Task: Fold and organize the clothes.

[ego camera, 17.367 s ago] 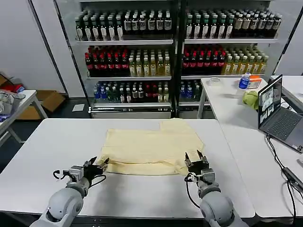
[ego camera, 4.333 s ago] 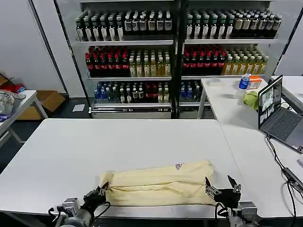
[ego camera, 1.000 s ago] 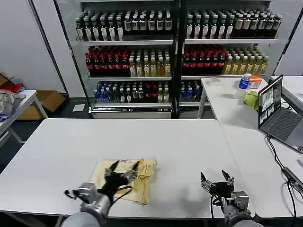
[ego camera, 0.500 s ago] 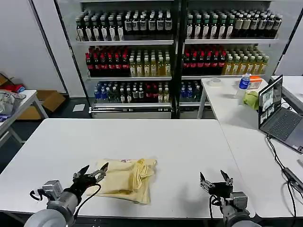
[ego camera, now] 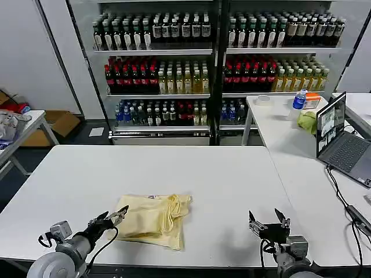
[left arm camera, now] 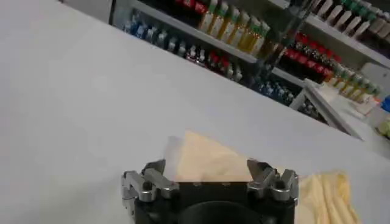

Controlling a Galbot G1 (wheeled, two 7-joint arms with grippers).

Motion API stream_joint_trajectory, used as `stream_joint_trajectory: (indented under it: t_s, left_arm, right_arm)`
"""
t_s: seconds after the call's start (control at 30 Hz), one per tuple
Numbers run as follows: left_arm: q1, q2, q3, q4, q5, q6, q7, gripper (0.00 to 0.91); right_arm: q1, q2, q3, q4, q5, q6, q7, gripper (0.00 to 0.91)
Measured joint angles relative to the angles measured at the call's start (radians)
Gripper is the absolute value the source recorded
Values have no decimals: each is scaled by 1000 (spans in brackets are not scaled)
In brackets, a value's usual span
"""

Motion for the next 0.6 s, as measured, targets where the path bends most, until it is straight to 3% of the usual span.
stream_joint_trajectory:
  t_s: [0.6]
  left_arm:
    - [-65,9,37,106,-14,2,67,907]
  right_arm:
    - [-42,-10,44,36,7,-2,0,907]
